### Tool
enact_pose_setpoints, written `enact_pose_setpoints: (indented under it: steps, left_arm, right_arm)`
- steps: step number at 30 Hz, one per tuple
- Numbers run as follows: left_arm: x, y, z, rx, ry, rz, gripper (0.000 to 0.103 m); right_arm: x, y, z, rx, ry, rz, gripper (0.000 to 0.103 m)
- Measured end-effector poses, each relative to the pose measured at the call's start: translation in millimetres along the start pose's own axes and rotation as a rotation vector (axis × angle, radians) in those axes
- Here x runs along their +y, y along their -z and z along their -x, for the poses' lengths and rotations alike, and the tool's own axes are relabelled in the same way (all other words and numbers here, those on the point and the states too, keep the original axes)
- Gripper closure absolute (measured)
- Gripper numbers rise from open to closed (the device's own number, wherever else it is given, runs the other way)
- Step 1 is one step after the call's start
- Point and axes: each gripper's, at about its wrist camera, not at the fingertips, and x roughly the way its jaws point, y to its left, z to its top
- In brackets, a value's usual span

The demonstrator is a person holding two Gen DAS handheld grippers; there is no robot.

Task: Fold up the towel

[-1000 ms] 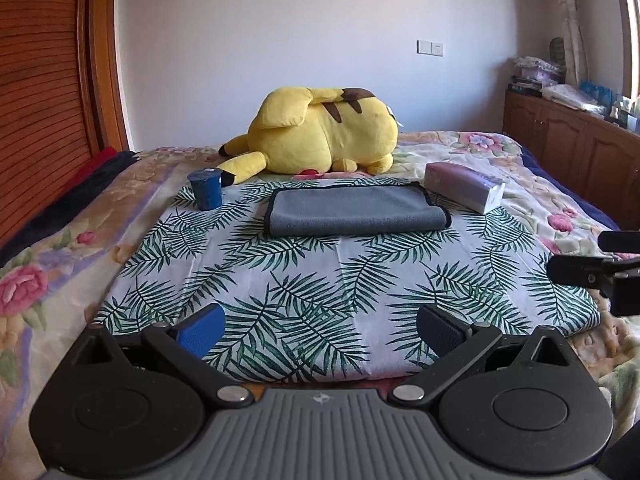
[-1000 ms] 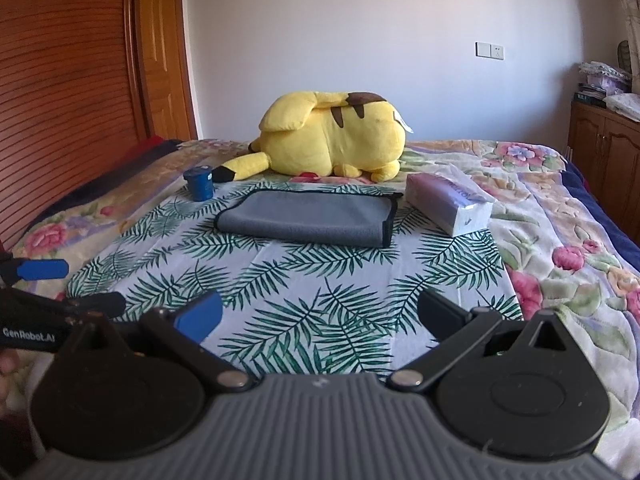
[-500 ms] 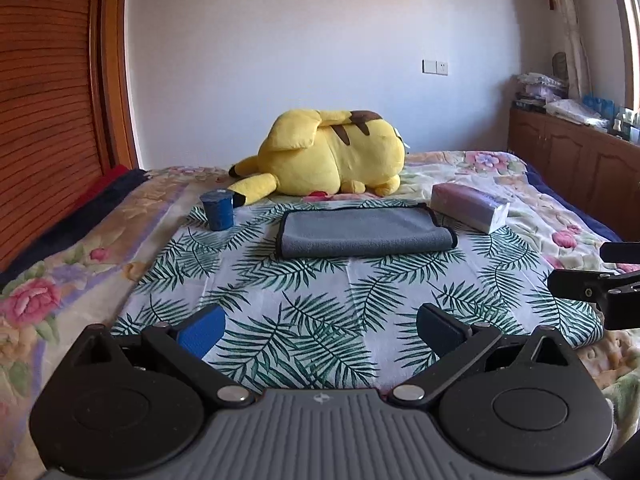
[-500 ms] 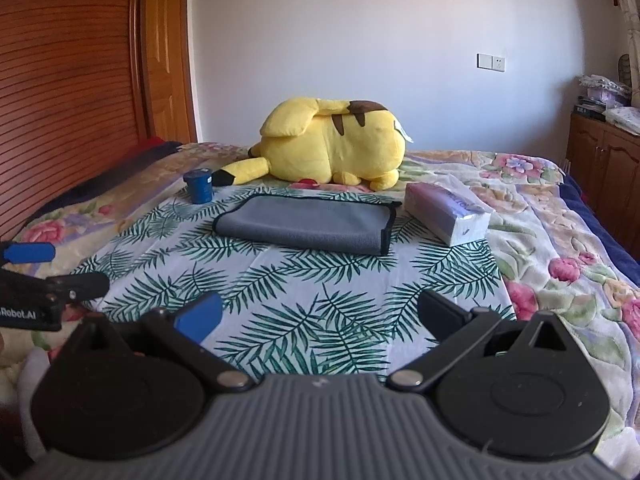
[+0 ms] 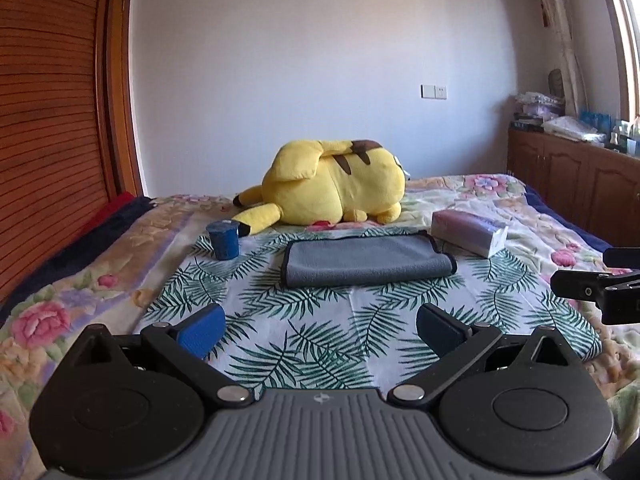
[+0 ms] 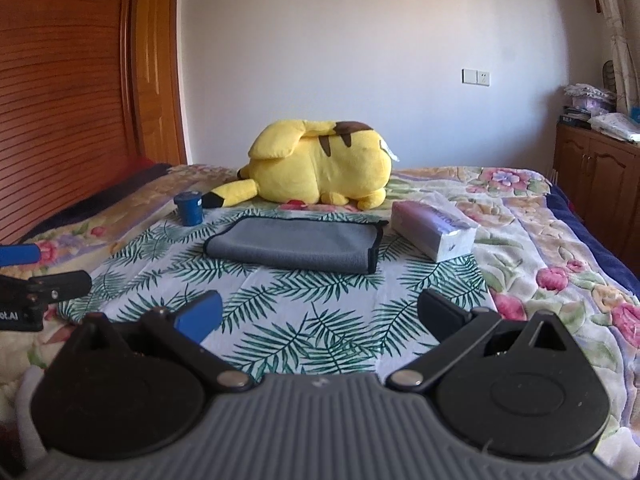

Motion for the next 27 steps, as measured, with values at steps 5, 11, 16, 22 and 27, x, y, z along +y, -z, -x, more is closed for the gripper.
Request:
enact_pose_setpoints:
  steps: [5, 11, 16, 22, 27]
  left_arm:
    - [1.5, -2.4, 5.6, -0.035, -0.004, 0.009, 0.0]
    - [2.8, -4.9, 10.4, -0.066, -0.01, 0.015, 0.0]
    - [3.0, -4.8, 10.7, -0.069, -0.013, 0.014, 0.0]
    - [2.7, -4.5, 10.9, -0.065, -0.015, 0.011, 0.0]
    - [3.1, -4.8, 10.1, -0.062, -0.018, 0.009, 0.0]
  right_arm:
    - [-0.9, -1.1, 5.5, -0.043, 0.011, -0.002, 0.0]
    - [-0.4, -2.3, 12.2, -0.093, 0.021, 0.001, 0.0]
    - [-2.0, -2.7, 12.9, -0.103, 0.029, -0.011, 0.0]
    - [-3.4, -2.1, 13.5, -0.105, 0.031, -0.016, 0.0]
    - [-3.4, -2.2, 13.0, -0.106, 0.031, -0.014, 0.0]
